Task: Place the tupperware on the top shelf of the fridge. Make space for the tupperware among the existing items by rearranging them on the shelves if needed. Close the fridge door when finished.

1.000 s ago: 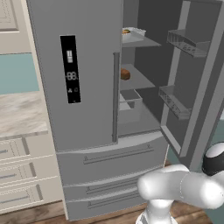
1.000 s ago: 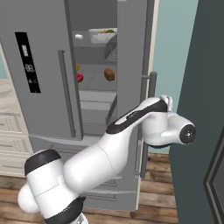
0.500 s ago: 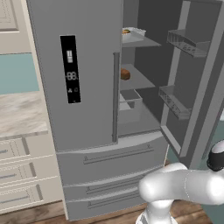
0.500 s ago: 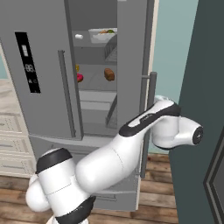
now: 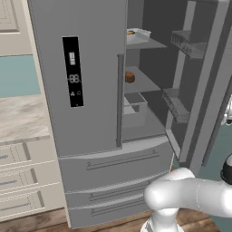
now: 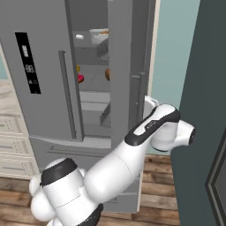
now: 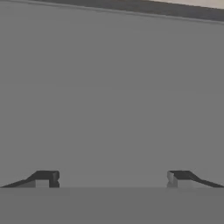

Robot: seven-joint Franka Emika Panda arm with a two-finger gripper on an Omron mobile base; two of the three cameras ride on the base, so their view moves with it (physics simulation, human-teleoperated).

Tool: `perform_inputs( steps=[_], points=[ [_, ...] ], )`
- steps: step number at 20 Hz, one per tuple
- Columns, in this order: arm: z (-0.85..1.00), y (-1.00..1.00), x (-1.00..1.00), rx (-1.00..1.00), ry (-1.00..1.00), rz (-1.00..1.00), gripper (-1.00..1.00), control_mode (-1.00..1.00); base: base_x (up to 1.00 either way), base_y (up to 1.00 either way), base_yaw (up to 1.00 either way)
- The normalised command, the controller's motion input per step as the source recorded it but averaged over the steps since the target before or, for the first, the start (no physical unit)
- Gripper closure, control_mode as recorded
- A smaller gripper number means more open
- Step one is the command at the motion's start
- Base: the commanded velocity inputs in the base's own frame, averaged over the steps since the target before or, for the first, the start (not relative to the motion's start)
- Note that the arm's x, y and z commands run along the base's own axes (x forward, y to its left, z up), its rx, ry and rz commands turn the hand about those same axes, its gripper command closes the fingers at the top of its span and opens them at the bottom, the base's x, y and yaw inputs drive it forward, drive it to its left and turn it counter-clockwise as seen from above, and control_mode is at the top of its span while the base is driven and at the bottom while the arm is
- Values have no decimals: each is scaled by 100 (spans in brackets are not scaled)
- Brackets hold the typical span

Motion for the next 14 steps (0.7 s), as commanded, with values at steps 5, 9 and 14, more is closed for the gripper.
perform_inputs(
  steps=[5,9,14],
  points=[
    [0,92,0,-2,-20,19,-100,-100,0,0,0],
    [31,79,-1,-3,-20,10,-100,-100,0,0,0],
    [72,60,0,-3,-11,0,-100,-100,0,0,0]
  ],
)
